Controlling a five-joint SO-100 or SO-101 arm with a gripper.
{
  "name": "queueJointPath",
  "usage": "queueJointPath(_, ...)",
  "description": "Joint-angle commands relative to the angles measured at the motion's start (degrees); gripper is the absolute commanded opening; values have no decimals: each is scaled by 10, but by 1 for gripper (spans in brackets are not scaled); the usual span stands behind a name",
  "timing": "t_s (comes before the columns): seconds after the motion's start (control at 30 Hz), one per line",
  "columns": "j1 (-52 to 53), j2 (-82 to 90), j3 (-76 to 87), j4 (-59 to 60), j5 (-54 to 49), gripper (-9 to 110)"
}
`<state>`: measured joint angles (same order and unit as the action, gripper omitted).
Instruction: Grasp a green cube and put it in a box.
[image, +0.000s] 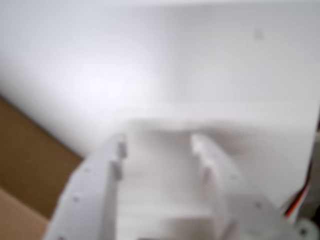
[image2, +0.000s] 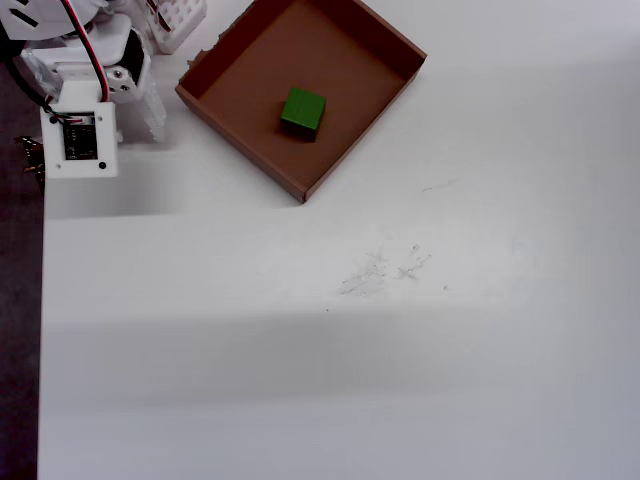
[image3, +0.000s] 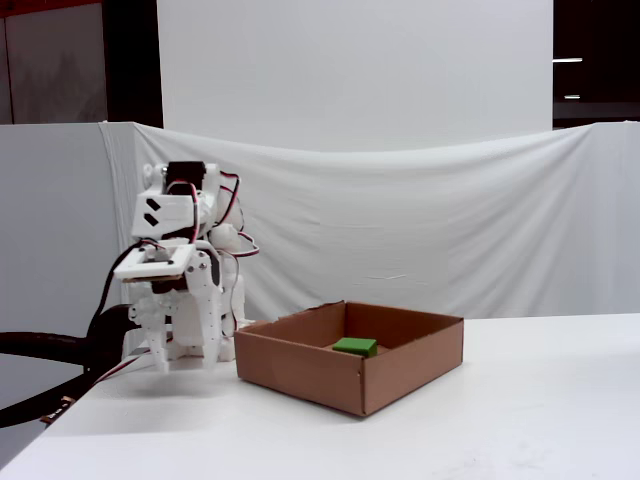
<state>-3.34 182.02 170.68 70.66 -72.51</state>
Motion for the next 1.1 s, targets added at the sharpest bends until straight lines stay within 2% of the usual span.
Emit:
queueJointPath(0.0,3,4,-4,7,-4,17)
queueJointPath(0.93,-17,4,-4,8,11,22)
queueJointPath(1.07,-16,4,-4,11,44,22)
